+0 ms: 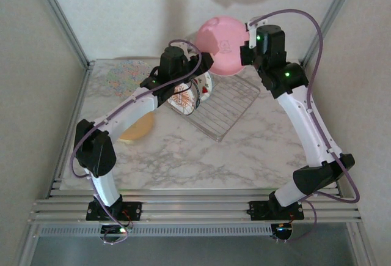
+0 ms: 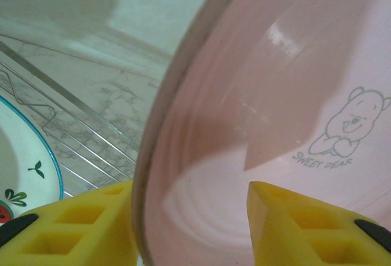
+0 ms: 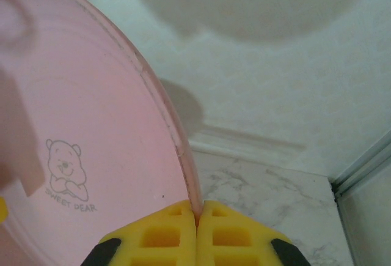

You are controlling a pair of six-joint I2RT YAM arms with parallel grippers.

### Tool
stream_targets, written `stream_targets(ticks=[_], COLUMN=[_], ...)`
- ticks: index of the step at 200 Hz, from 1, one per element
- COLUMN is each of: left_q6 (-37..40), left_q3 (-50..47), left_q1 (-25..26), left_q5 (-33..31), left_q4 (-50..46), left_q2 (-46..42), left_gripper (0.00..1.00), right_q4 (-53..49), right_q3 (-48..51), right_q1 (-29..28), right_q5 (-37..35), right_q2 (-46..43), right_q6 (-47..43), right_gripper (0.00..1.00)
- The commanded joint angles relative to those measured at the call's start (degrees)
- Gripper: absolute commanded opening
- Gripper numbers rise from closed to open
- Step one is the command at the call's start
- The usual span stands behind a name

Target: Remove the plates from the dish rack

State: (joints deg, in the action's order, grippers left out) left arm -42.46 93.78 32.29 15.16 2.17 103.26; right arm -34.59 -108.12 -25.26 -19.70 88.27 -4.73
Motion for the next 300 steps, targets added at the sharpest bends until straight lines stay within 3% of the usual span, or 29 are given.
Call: stream_targets(ticks=[1,42,58,86,144,153,184,206,249,300], left_q6=[1.0,1.1,1.5,1.8,1.5,1.4,0.8,-0.4,-3.6,-8.2], left_q3=[1.9,2.4,3.1,3.0,2.5,2.0,0.2,-2.2,-8.1,-17.8], left_q1=[-0.7,-0.9,-1.0,-1.2,-1.4,-1.5,-2.2,-3.1,-6.3,-12.0], left_q5=[-1.0,1.5,1.5,1.7,1.5,1.4,0.7,0.1,0.0,-1.0], left_q4=[-2.1,-1.2,-1.7,-2.4,-3.9,-4.1,-5.3,-5.5,-6.7,-12.0], left_q2=[-0.8,-0.1,0.0,-0.3,-1.9,-2.5,-5.0,-7.6,-13.9,-24.2], left_gripper=[0.49,0.45,0.37,0.13,0.02,0.0,0.0,0.0,0.0,0.0], right_q4=[0.7,-1.3,-1.5,-2.3,-2.4,-2.2,-0.7,-0.7,2.8,9.5], right_q3=[-2.5,-4.3,-4.0,-4.0,-3.7,-3.6,-3.2,-3.3,-0.2,6.7], right_q1=[1.1,2.0,2.6,3.5,4.4,4.4,4.4,4.4,4.3,2.8], right_q5=[2.5,7.5,9.0,10.9,13.2,13.4,13.6,14.4,20.0,34.1], right_q2=[-2.3,-1.2,-1.1,-0.8,-0.4,-0.4,-1.1,-1.8,-5.1,-8.8], right_q6=[2.7,5.3,6.5,7.6,8.6,8.5,8.0,7.6,7.1,3.8], right_gripper=[0.0,0.0,0.0,0.0,0.0,0.06,0.43,0.58,0.7,0.72])
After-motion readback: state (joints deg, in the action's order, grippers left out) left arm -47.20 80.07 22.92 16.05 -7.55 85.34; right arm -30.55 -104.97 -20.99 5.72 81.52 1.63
